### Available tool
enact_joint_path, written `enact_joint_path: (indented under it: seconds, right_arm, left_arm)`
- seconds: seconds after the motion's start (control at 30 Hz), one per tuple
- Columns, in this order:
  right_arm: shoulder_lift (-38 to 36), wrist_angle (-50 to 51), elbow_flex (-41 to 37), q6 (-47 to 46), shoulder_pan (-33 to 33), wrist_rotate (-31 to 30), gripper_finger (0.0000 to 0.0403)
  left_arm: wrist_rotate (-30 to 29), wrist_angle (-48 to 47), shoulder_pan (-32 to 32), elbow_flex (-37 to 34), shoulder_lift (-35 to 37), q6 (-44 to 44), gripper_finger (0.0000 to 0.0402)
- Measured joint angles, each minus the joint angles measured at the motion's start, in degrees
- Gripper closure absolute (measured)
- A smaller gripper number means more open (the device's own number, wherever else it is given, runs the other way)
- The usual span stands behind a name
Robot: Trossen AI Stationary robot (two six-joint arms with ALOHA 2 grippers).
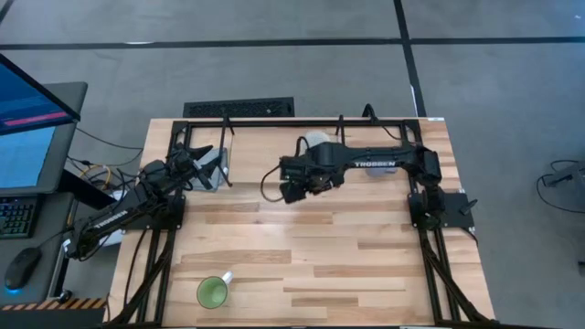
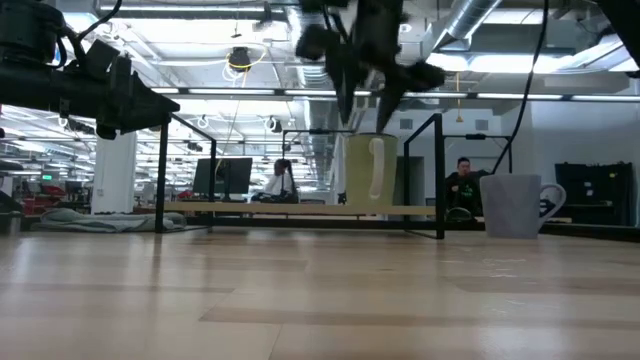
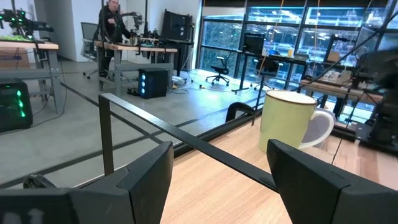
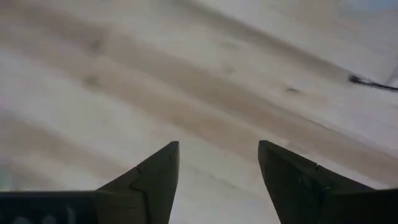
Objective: Stack small to large cups/mugs on shelf
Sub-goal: Adjust the shelf
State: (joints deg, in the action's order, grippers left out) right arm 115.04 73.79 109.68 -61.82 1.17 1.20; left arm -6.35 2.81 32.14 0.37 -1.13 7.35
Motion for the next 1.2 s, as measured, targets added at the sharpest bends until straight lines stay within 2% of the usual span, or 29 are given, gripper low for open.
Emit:
enact_joint_path:
  seconds: [0.17,0.23,0.4,0.47,0.53,0.67,0.8,1.0,1.2]
  right_arm:
    - [-0.07,-0.09,7.57,8.78,-5.26,-0.09,0.0163]
    - [-0.13,-0.79,9.64,14.49,-7.74,-3.14,0.0163]
    - [-0.11,0.58,12.07,31.16,-14.22,-26.85,0.0163]
    - [-0.11,3.39,12.08,33.53,-15.97,-35.05,0.0163]
    - [-0.07,6.93,12.06,33.58,-17.04,-40.41,0.0163]
    - [-0.09,13.77,11.82,31.89,-17.34,-41.98,0.0163]
    - [-0.03,16.31,10.98,32.13,-17.16,-42.96,0.0163]
    - [-1.28,16.21,10.92,33.85,-18.40,-43.50,0.0163]
    - [-7.22,16.23,10.96,33.93,-20.92,-44.93,0.0163]
  left_arm:
    - [0.00,0.02,-0.02,-0.01,0.00,0.00,0.0150]
    - [-0.01,0.02,0.00,0.00,0.00,0.00,0.0150]
    - [-0.02,0.02,-0.02,-0.01,0.00,0.00,0.0150]
    - [-0.02,0.02,0.00,-0.01,0.00,0.00,0.0150]
    - [-0.02,0.02,-0.01,-0.01,0.00,0.01,0.0150]
    - [-0.02,0.04,-0.02,0.01,0.00,2.44,0.0150]
    - [-0.02,0.04,-0.02,0.00,0.00,5.64,0.0150]
    - [-0.02,0.02,-0.02,-0.01,0.00,7.39,0.0150]
    - [0.00,0.02,-0.02,0.00,0.00,7.43,0.0150]
